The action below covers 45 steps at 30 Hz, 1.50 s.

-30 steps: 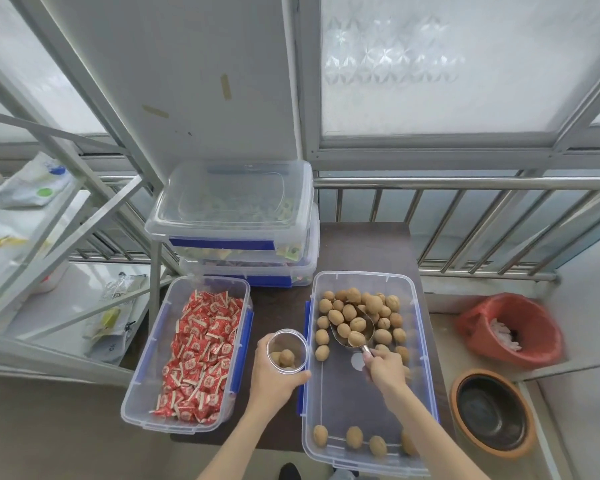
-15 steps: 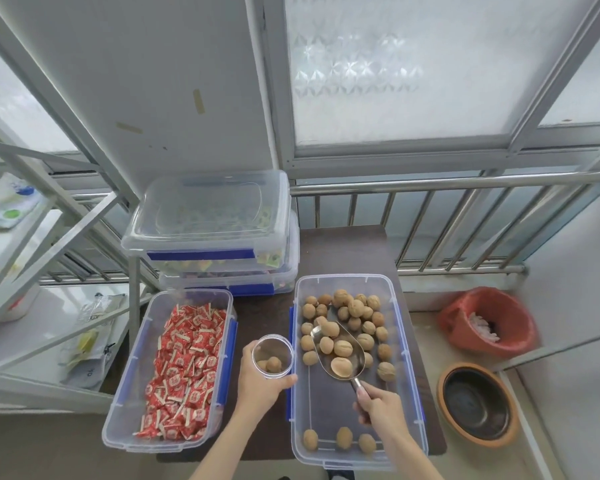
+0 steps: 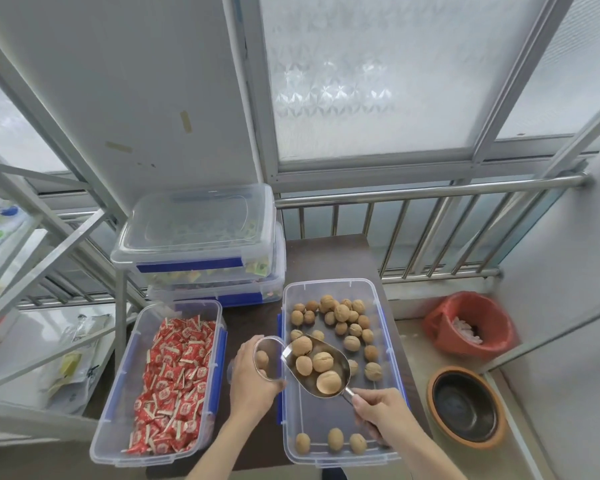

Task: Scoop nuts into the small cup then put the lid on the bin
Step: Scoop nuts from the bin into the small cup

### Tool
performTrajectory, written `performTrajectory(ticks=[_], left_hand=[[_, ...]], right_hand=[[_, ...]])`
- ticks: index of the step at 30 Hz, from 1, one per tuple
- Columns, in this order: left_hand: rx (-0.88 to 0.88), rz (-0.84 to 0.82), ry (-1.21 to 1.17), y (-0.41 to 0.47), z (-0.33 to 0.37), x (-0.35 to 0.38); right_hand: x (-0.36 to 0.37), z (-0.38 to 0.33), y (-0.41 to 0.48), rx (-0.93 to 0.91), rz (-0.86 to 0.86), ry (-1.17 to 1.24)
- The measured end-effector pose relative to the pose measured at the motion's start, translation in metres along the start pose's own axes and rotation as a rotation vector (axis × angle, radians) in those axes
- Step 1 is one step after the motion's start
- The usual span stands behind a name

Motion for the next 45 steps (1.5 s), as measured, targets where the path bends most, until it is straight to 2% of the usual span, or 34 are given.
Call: performTrajectory(ticks=[3,7,18,25,29,32,37,42,45], left_hand=[[0.136,-0.019,0.108,-0.003,0.02,0.0],[0.218,-0.045,0.19,-0.007,0.027,0.006],[0.205,-0.037,0.212,-0.007,0.019,0.015],[0.211,-0.026,0.237,0.005,0.01,0.015],[0.24,0.005,0.195,0.001,0.009,0.018],[0.218,-0.043,0.092,0.003,0.003,0.032],[0.138,-0.012,-0.091,0.005,-0.012,0.019],[-0.011,-0.03,-0.274,0.003,-0.029,0.023],[-0.083,0.052,-0.332,-0.002,-0.039,0.012]], right_hand=[[-0.001,-0.009,0.0,-0.002,-0.05,-0.077],[-0.001,-0.024,0.002,-0.042,-0.05,-0.34],[0.0,-0.07,0.003,-0.08,0.01,-0.635],[0.008,-0.097,0.004,-0.184,0.085,-0.828],[-0.002,-0.091,-0.01,-0.191,0.082,-0.772],[-0.025,-0.075,-0.015,-0.149,0.073,-0.682],[-0.033,-0.059,-0.017,-0.136,-0.029,-0.572],[-0.054,-0.057,-0.021,-0.092,0.0,-0.409],[-0.069,-0.048,-0.024,-0.043,0.072,-0.44]])
Point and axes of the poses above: each hand's wrist, its own y-axis towards the middle knuckle, its own x-axis out of the palm, z = x × y, the point moved 7 cm from there along y, towards the middle knuckle, and after that the axes turned 8 degrees about -y, right-handed, at the moved point
